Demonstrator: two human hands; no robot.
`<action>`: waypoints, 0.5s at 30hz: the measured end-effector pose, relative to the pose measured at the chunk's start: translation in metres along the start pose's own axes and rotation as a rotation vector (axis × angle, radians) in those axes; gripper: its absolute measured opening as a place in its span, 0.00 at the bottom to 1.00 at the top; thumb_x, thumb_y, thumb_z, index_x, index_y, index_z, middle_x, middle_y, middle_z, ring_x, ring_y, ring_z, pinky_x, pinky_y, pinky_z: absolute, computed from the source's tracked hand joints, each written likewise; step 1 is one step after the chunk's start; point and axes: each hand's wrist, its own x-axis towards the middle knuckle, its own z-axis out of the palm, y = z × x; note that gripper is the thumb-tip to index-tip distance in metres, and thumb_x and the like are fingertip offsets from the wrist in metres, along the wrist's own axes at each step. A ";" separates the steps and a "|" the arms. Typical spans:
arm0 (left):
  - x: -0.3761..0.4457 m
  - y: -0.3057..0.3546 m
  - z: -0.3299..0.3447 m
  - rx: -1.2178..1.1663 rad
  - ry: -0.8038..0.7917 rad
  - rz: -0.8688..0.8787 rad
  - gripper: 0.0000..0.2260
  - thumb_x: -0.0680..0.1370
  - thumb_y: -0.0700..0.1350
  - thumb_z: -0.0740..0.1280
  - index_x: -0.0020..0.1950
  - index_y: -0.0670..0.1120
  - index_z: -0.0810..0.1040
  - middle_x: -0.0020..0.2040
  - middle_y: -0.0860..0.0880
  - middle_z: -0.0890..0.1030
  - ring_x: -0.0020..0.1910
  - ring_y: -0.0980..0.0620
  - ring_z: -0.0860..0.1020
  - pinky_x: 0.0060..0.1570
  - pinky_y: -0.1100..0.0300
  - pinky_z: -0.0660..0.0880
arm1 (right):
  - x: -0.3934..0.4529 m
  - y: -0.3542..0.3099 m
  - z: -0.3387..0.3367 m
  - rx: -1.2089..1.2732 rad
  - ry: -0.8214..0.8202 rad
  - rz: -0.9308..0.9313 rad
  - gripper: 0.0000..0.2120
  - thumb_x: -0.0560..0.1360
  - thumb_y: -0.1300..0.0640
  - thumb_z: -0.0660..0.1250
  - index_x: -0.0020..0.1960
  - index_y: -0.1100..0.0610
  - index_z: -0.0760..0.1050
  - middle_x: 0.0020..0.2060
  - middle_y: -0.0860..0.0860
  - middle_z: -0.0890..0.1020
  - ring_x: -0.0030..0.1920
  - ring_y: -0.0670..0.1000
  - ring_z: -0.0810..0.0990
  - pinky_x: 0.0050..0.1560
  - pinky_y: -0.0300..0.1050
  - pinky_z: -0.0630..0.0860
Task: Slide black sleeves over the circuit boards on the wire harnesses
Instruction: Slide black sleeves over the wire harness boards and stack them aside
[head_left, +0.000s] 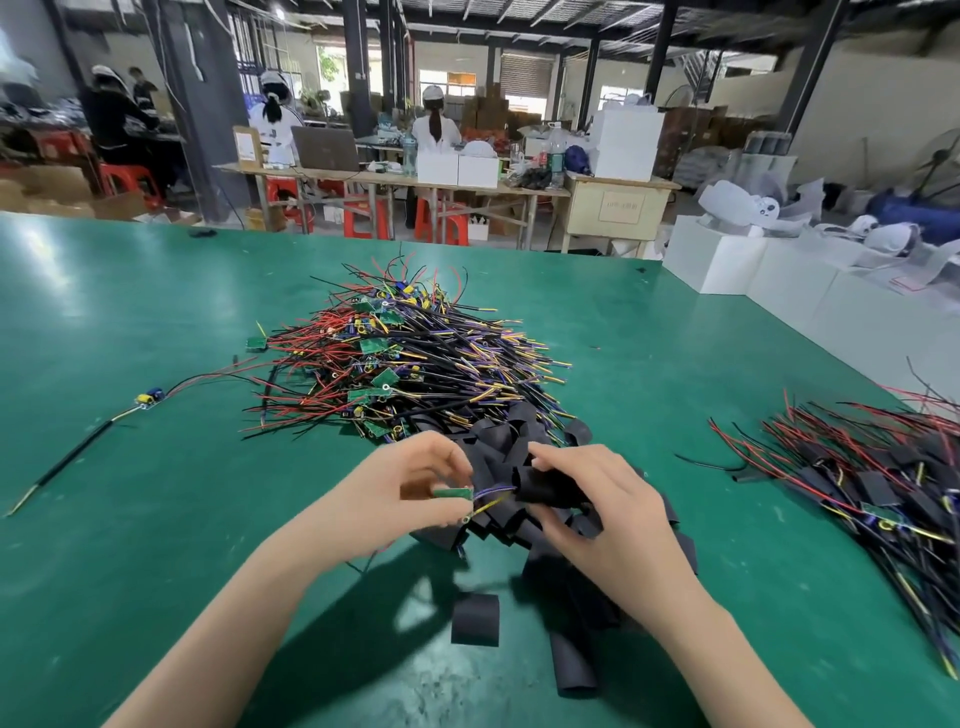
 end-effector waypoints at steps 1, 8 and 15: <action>-0.004 -0.001 -0.003 -0.015 0.031 0.023 0.09 0.73 0.34 0.73 0.49 0.41 0.78 0.43 0.48 0.82 0.40 0.53 0.77 0.44 0.63 0.74 | 0.000 0.000 0.000 0.002 -0.007 0.002 0.23 0.67 0.64 0.76 0.60 0.57 0.78 0.50 0.46 0.81 0.51 0.48 0.78 0.52 0.47 0.75; -0.001 0.001 0.012 -0.013 0.113 0.198 0.09 0.69 0.30 0.75 0.44 0.41 0.80 0.42 0.47 0.82 0.42 0.51 0.80 0.45 0.61 0.76 | 0.002 -0.008 0.005 0.108 -0.076 -0.027 0.24 0.68 0.63 0.75 0.62 0.57 0.76 0.51 0.45 0.81 0.52 0.48 0.79 0.53 0.47 0.75; 0.001 0.001 0.013 -0.017 0.108 0.177 0.06 0.76 0.43 0.71 0.51 0.45 0.80 0.48 0.49 0.83 0.47 0.52 0.81 0.51 0.61 0.77 | 0.002 -0.007 -0.001 0.148 -0.004 0.001 0.23 0.68 0.65 0.74 0.62 0.57 0.77 0.50 0.46 0.81 0.53 0.47 0.79 0.54 0.46 0.76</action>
